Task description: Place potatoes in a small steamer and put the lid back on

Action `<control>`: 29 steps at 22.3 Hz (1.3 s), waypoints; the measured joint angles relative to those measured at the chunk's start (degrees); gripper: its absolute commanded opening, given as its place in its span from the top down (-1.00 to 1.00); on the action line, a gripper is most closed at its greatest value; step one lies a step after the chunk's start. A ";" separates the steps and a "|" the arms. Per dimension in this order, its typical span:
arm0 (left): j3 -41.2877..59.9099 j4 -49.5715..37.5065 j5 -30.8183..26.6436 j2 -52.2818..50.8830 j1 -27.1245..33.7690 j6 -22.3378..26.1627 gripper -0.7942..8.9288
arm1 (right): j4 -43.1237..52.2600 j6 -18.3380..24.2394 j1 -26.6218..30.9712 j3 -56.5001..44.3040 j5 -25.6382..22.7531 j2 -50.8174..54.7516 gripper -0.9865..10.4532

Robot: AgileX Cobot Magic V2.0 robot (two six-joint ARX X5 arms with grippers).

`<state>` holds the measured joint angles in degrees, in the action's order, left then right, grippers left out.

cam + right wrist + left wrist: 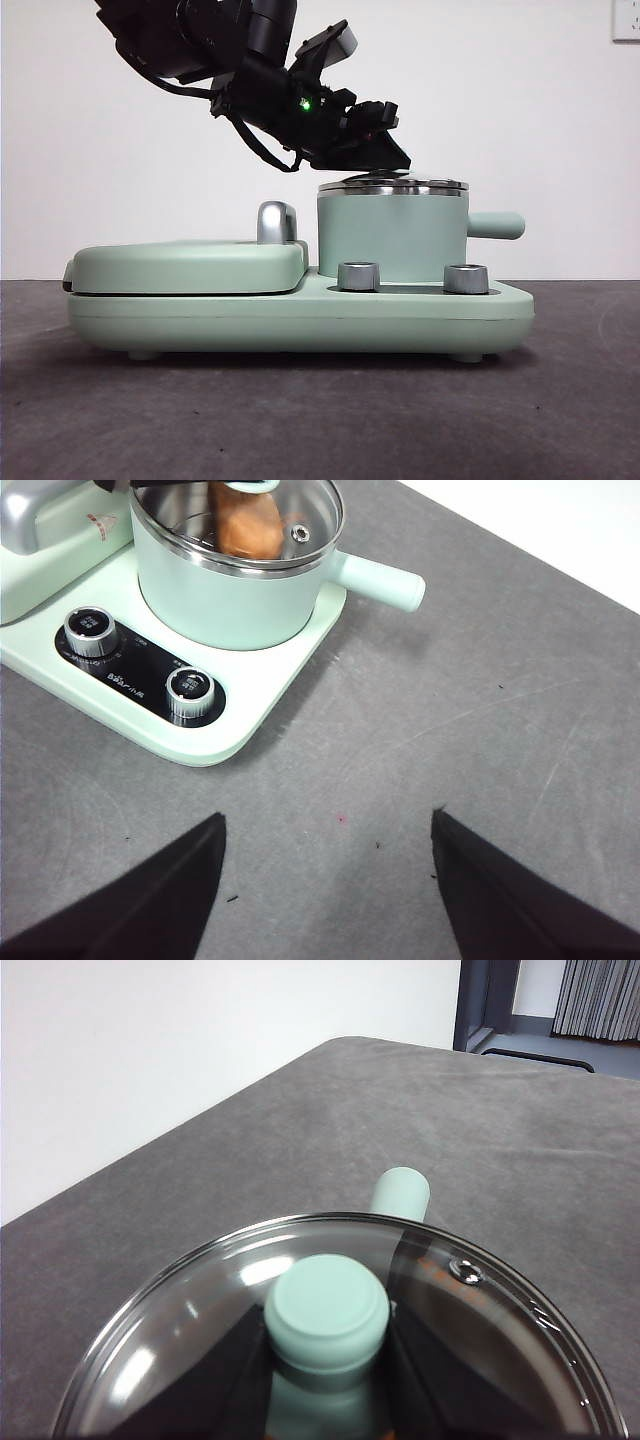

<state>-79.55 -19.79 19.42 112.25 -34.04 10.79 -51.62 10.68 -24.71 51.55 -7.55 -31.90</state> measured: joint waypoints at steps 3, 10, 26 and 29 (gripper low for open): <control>0.00 -0.17 0.00 0.00 0.00 0.02 0.76 | 0.00 -0.02 0.00 0.00 0.00 0.00 0.26; 0.00 -0.98 0.00 0.22 0.00 0.00 0.52 | 0.00 -0.02 0.00 0.00 0.00 0.00 0.26; -5.79 11.02 -0.02 0.33 0.00 0.74 0.59 | 1.31 -0.02 0.00 0.00 0.00 0.00 0.26; -5.79 11.06 -0.02 0.33 0.00 1.44 0.59 | 1.55 -0.02 0.00 0.00 0.00 0.00 0.26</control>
<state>-85.34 -8.73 19.40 112.57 -34.04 12.23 -50.06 10.66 -24.71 51.55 -7.55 -31.90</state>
